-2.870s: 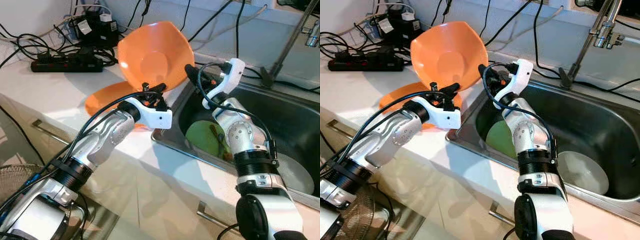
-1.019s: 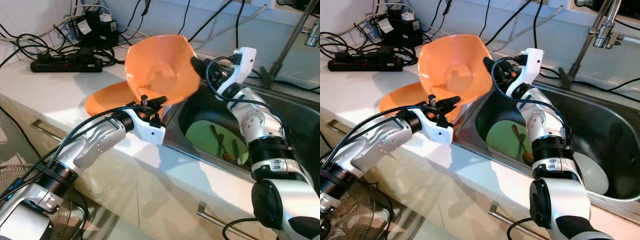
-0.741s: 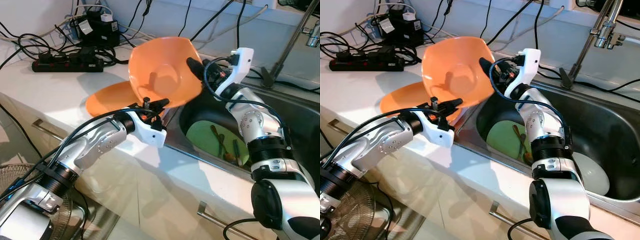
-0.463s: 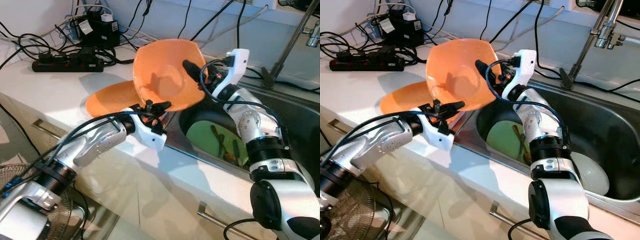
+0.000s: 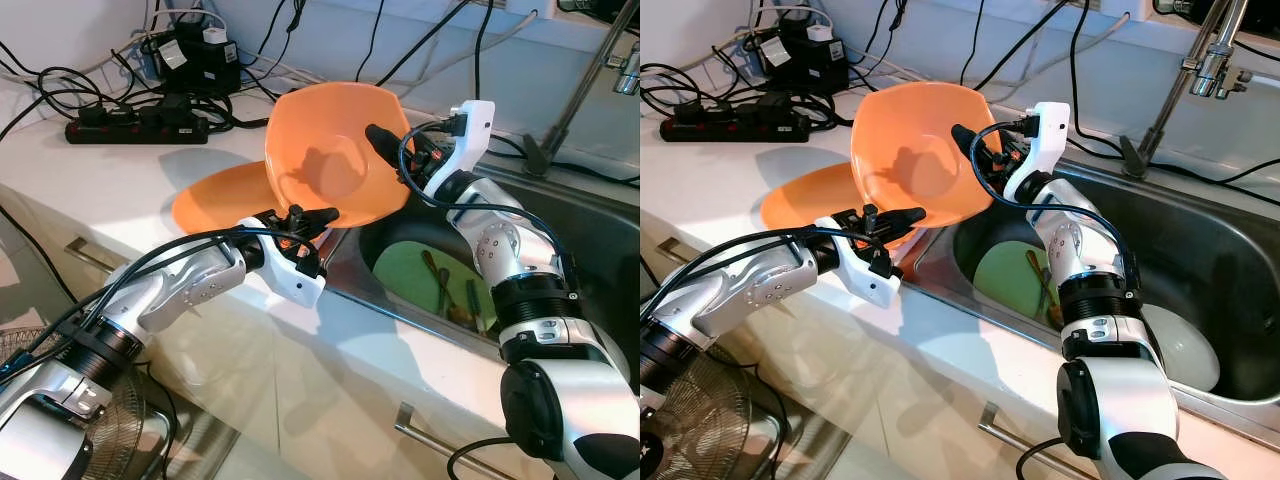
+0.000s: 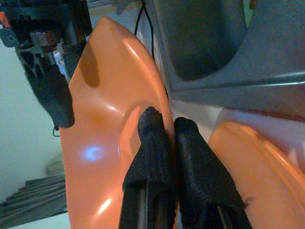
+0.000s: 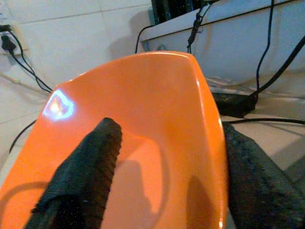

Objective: Kitchen organization

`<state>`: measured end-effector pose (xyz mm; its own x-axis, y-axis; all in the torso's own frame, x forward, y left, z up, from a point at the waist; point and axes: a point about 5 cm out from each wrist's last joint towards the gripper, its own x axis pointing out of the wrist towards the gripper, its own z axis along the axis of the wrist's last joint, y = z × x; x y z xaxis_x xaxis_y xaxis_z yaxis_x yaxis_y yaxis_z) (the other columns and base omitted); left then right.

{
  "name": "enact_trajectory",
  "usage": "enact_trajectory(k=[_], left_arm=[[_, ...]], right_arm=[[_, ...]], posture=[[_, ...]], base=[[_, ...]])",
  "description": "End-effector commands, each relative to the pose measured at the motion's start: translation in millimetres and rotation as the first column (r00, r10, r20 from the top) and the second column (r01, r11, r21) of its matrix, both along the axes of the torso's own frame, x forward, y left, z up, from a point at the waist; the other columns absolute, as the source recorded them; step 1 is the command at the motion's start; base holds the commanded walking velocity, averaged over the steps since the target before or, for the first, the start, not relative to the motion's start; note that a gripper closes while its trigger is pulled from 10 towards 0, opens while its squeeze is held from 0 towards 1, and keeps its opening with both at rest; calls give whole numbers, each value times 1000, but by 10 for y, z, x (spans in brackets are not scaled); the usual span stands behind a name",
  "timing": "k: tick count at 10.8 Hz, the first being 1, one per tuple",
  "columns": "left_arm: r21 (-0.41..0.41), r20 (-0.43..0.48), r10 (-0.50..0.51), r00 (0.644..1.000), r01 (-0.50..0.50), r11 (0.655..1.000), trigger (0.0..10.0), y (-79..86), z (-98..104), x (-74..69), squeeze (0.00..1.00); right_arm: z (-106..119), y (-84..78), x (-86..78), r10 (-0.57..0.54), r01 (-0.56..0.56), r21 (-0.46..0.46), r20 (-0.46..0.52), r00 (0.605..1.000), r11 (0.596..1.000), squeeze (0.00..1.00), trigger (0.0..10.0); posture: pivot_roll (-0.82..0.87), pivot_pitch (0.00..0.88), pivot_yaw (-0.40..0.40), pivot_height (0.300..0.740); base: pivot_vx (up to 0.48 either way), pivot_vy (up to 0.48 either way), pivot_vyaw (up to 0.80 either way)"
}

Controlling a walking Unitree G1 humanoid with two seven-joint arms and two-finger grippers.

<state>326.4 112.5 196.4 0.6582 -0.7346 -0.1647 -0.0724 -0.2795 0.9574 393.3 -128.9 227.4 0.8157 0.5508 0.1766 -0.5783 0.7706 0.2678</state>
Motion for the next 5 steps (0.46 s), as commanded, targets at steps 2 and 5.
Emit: enact_trajectory(k=[2, 5], left_arm=[[4, 68, -76, 995, 76, 997, 10000, -115, 141, -33, 0], [25, 107, -82, 991, 80, 996, 10000, -85, 206, -11, 0]], right_arm=[[35, 93, -5, 53, -53, -21, 10, 999, 998, 0, 0], [5, 65, -13, 58, -57, -39, 2, 998, 998, 0, 0]], posture=[[248, 0, -62, 740], [244, 0, -65, 740]], base=[[0, 0, 0], [0, 0, 0]])
